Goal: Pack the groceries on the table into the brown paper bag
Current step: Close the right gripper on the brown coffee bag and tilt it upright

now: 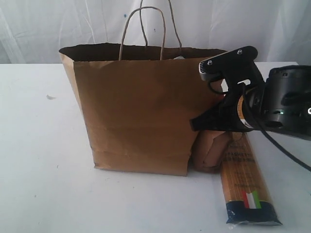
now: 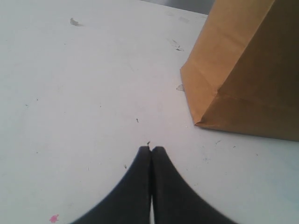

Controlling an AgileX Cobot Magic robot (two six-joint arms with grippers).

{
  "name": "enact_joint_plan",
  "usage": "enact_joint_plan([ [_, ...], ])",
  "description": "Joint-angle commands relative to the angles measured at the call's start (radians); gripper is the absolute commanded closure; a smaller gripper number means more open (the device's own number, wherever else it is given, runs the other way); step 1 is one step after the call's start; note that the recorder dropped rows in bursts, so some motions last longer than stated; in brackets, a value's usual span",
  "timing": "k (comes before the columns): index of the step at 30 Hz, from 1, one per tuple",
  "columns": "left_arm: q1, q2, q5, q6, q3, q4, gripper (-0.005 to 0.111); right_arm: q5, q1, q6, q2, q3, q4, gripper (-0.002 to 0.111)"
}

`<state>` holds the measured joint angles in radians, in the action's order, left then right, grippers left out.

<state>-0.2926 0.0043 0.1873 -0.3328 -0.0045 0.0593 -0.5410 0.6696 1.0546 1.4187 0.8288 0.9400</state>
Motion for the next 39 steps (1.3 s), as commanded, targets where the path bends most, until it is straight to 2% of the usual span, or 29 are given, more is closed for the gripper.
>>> enact_joint_plan([
  [1, 0.002, -0.004, -0.005, -0.004, 0.005, 0.000, 0.107, -0.038, -0.003, -0.009, -0.045, -0.002, -0.018, 0.108],
  [9, 0.002, -0.004, -0.005, -0.004, 0.005, 0.000, 0.107, -0.046, -0.003, -0.165, -0.162, -0.002, -0.178, 0.108],
  [16, 0.002, -0.004, -0.005, -0.004, 0.005, 0.000, 0.107, -0.157, -0.003, -0.334, -0.207, -0.009, -0.342, 0.108],
  [19, 0.002, -0.004, -0.005, -0.004, 0.005, 0.000, 0.107, -0.151, -0.002, -0.445, -0.222, -0.037, -0.465, 0.108],
  [23, 0.002, -0.004, -0.005, -0.004, 0.005, 0.000, 0.107, -0.142, 0.003, -0.477, -0.264, -0.084, -0.527, 0.108],
  [30, 0.002, -0.004, -0.005, -0.004, 0.005, 0.000, 0.107, -0.162, 0.088, -0.530, -0.371, -0.145, -0.594, 0.108],
  [39, 0.002, -0.004, -0.005, -0.004, 0.005, 0.000, 0.107, -0.316, 0.206, -0.559, -0.411, -0.153, -0.626, 0.108],
])
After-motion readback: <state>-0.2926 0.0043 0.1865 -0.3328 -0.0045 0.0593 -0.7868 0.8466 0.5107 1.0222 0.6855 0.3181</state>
